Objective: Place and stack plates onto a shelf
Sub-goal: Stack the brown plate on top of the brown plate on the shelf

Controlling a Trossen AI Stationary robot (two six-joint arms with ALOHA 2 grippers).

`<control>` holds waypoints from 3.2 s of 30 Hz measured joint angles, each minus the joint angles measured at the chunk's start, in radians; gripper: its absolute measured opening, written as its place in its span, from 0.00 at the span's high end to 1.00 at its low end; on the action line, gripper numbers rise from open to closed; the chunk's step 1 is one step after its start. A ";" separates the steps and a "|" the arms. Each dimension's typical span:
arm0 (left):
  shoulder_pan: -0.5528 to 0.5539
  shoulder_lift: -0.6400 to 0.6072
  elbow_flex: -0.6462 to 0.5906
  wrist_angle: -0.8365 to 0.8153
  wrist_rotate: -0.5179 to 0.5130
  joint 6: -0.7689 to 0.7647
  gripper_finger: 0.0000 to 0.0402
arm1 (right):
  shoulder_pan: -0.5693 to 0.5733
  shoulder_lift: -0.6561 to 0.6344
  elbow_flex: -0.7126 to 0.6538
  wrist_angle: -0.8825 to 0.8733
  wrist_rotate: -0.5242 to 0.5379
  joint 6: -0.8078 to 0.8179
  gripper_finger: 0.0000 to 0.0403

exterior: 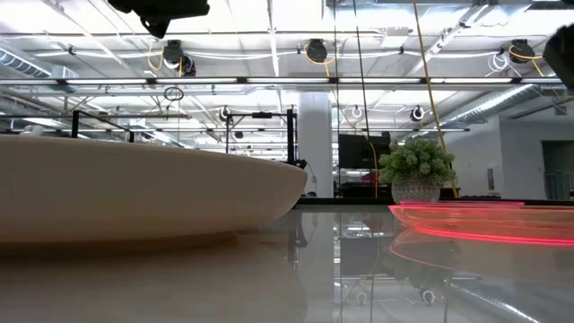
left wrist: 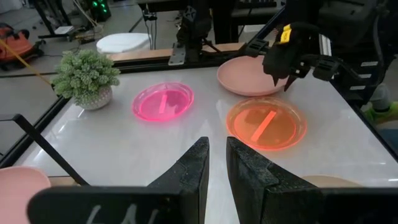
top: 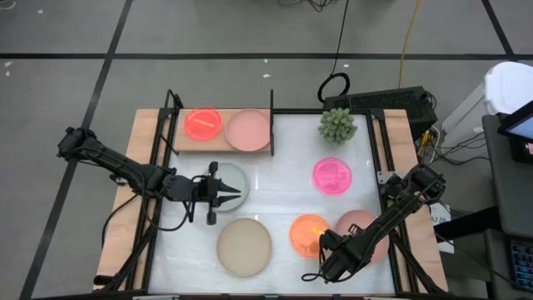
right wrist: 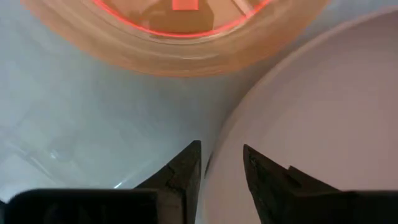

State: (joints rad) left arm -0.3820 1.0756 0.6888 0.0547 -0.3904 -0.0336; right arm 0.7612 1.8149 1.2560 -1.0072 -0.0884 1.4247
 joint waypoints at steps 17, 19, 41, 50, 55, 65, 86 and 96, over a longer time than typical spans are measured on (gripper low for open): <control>0.000 0.000 0.000 0.000 0.000 0.006 0.84 | 0.002 -0.029 -0.016 -0.046 -0.069 -0.004 0.99; 0.000 0.000 0.000 0.000 0.000 0.009 0.84 | 0.005 -0.036 0.012 -0.104 -0.065 -0.005 0.99; 0.001 0.000 0.000 0.000 -0.012 0.007 0.84 | -0.025 -0.038 0.362 -0.533 0.223 -0.293 1.00; 0.001 0.000 0.000 -0.021 -0.013 -0.043 0.84 | -0.132 -0.038 0.435 -0.546 0.385 -0.630 1.00; 0.001 0.000 0.000 -0.035 -0.014 -0.082 0.84 | -0.198 -0.038 0.470 -0.547 0.480 -0.823 1.00; 0.001 -0.054 -0.001 -0.099 -0.057 -0.232 0.84 | -0.364 -0.038 0.486 -0.468 0.562 -1.227 1.00; -0.015 -0.074 -0.001 -0.173 -0.059 -0.295 0.84 | -0.695 -0.038 0.486 0.038 0.557 -1.990 1.00; -0.049 -0.084 0.000 -0.165 -0.066 -0.298 0.84 | -0.807 -0.038 0.486 0.296 0.522 -2.237 1.00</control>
State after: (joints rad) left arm -0.4315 0.9916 0.6884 -0.1107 -0.4568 -0.3313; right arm -0.0457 1.7767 1.7420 -0.7109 0.4335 -0.8127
